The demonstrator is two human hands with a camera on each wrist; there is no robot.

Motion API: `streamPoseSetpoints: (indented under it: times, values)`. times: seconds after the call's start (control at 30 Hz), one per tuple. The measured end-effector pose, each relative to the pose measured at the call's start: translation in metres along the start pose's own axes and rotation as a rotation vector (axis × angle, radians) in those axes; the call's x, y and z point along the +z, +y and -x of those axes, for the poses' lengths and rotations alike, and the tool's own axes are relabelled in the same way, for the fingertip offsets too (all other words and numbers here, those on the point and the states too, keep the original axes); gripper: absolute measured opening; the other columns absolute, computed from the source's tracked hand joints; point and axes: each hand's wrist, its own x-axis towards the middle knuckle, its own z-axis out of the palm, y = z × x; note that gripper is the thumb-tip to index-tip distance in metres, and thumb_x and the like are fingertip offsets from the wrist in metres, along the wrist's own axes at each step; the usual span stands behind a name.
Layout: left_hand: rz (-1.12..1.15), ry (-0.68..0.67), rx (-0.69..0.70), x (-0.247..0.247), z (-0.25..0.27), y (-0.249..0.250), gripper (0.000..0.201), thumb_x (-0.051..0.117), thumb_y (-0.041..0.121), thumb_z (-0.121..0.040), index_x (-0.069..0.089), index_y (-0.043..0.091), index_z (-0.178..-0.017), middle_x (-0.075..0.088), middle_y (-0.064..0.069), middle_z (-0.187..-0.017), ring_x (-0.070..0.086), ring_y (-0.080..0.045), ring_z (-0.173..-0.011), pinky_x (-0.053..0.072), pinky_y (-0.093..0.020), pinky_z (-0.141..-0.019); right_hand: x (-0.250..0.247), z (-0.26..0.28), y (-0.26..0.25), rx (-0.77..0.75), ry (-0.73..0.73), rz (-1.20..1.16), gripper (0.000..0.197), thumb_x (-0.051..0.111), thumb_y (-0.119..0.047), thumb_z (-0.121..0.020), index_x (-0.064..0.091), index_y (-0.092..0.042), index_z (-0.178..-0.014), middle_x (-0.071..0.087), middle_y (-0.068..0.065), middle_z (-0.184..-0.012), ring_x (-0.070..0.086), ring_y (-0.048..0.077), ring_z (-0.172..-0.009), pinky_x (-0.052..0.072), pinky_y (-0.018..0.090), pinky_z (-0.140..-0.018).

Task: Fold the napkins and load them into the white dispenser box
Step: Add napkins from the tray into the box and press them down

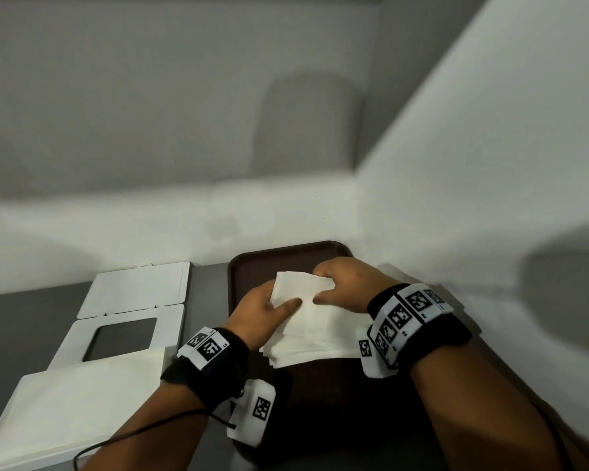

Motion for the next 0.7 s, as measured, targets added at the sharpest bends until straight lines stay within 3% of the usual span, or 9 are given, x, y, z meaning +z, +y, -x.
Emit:
streamPoseSetpoints:
  times: [0.07,0.17,0.27,0.33,0.43,0.5,0.6,0.7]
  values:
    - [0.071,0.018,0.002,-0.004,0.003,0.002,0.017,0.068,0.027,-0.086,0.063,0.036,-0.099,0.073,0.006,-0.099,0.070,-0.013,-0.092,0.055,-0.042,-0.089,-0.007,0.004,-0.001,0.017,0.002,-0.001,0.020,0.069,-0.037,-0.080,0.063,-0.020,-0.090,0.064,-0.006,-0.090,0.058,0.012,-0.085,0.047,0.029,-0.076]
    - [0.111,0.032,0.021,-0.021,0.008,0.009,0.024,0.067,0.027,-0.087,0.063,0.023,-0.110,0.072,0.004,-0.102,0.070,-0.010,-0.092,0.056,-0.031,-0.084,-0.017,0.010,-0.004,0.065,0.003,-0.026,0.026,0.071,-0.039,-0.080,0.065,-0.020,-0.096,0.063,-0.009,-0.094,0.059,0.011,-0.088,0.048,0.030,-0.080]
    - [0.133,0.076,0.057,-0.043,0.017,0.015,0.016,0.064,0.029,-0.089,0.064,0.021,-0.103,0.071,0.004,-0.100,0.068,-0.009,-0.092,0.053,-0.024,-0.081,-0.024,0.015,-0.013,0.069,-0.004,-0.116,0.023,0.072,-0.033,-0.081,0.069,-0.017,-0.099,0.067,-0.005,-0.098,0.063,0.014,-0.090,0.052,0.033,-0.085]
    - [0.119,0.216,0.037,-0.061,0.024,0.008,0.020,0.059,0.037,-0.091,0.061,0.020,-0.100,0.068,0.004,-0.096,0.064,-0.011,-0.089,0.049,-0.026,-0.083,-0.025,0.015,-0.024,0.077,0.000,-0.214,0.025,0.072,-0.032,-0.082,0.069,-0.020,-0.104,0.069,-0.007,-0.103,0.065,0.011,-0.094,0.052,0.033,-0.090]
    - [0.214,0.420,-0.148,-0.086,0.040,-0.012,0.041,0.047,0.060,-0.088,0.059,0.021,-0.095,0.063,0.003,-0.091,0.059,-0.016,-0.088,0.047,-0.033,-0.084,-0.017,0.007,-0.046,0.084,0.042,-0.394,0.037,0.073,-0.044,-0.074,0.069,-0.030,-0.108,0.073,-0.013,-0.103,0.068,0.010,-0.097,0.052,0.040,-0.095]
    - [0.381,0.355,-0.279,-0.096,0.055,-0.017,0.056,0.035,0.065,-0.091,0.061,0.016,-0.095,0.065,-0.003,-0.095,0.060,-0.019,-0.088,0.047,-0.035,-0.082,-0.007,0.000,-0.070,0.083,0.057,-0.564,0.036,0.074,-0.044,-0.075,0.069,-0.028,-0.107,0.075,-0.009,-0.103,0.071,0.016,-0.097,0.052,0.045,-0.096]
    - [0.605,0.120,-0.282,-0.106,0.081,-0.012,0.076,0.020,0.069,-0.090,0.062,0.011,-0.113,0.068,-0.008,-0.109,0.064,-0.019,-0.092,0.049,-0.034,-0.079,0.013,-0.010,-0.114,0.051,0.040,-0.862,0.027,0.071,-0.020,-0.085,0.068,-0.011,-0.110,0.074,0.006,-0.107,0.070,0.028,-0.100,0.050,0.052,-0.098]
    - [0.828,0.003,-0.166,-0.125,0.104,-0.007,0.075,0.018,0.072,-0.089,0.054,0.022,-0.131,0.064,-0.007,-0.126,0.061,-0.022,-0.116,0.046,-0.042,-0.097,0.037,-0.019,-0.156,0.030,-0.030,-1.038,0.040,0.073,-0.020,-0.079,0.066,-0.004,-0.115,0.070,0.015,-0.114,0.066,0.036,-0.107,0.046,0.057,-0.100]
